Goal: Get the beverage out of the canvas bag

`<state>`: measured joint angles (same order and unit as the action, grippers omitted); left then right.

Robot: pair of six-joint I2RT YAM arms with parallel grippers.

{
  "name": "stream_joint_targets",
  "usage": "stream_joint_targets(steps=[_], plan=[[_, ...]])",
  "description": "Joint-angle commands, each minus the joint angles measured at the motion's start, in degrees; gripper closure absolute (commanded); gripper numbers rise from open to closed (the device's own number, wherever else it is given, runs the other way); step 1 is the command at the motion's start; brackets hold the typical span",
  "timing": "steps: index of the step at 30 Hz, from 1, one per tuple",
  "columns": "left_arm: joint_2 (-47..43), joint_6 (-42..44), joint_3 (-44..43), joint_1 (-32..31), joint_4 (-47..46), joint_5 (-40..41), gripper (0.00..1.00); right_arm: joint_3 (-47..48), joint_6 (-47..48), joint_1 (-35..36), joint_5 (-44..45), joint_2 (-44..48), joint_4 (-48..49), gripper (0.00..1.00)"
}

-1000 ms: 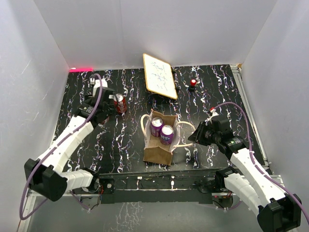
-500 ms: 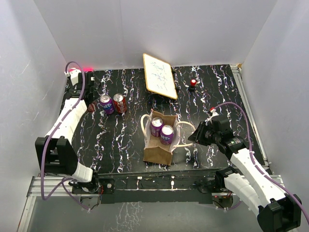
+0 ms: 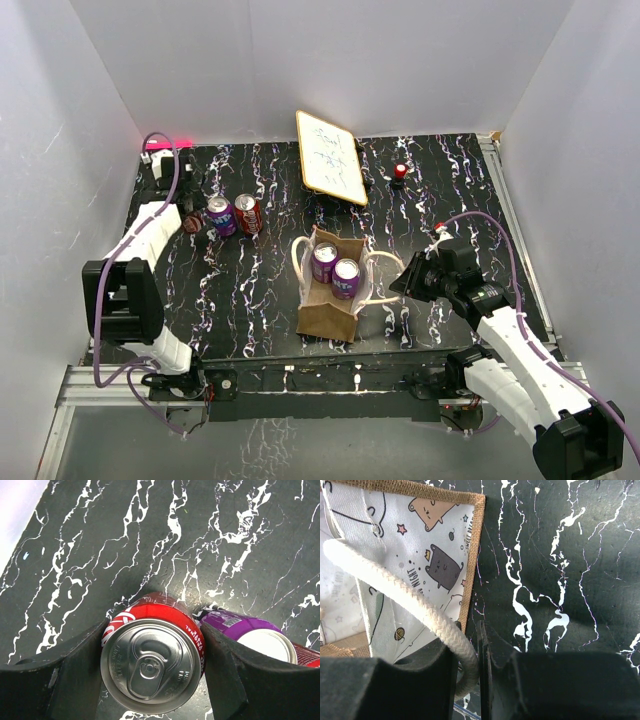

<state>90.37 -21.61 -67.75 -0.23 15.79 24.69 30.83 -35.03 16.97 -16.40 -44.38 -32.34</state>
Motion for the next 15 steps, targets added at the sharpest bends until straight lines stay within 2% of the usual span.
stream_joint_targets(steps=[1, 15], plan=[[0.38, 1.61, -2.43, 0.2, -4.82, -1.13, 1.0, -0.17, 0.4, 0.04, 0.93, -0.09, 2.92, 0.78], [4.94, 0.73, -2.79, 1.17, -4.22, -3.02, 1.0, -0.21, 0.4, 0.04, 0.76, 0.47, 2.94, 0.78]])
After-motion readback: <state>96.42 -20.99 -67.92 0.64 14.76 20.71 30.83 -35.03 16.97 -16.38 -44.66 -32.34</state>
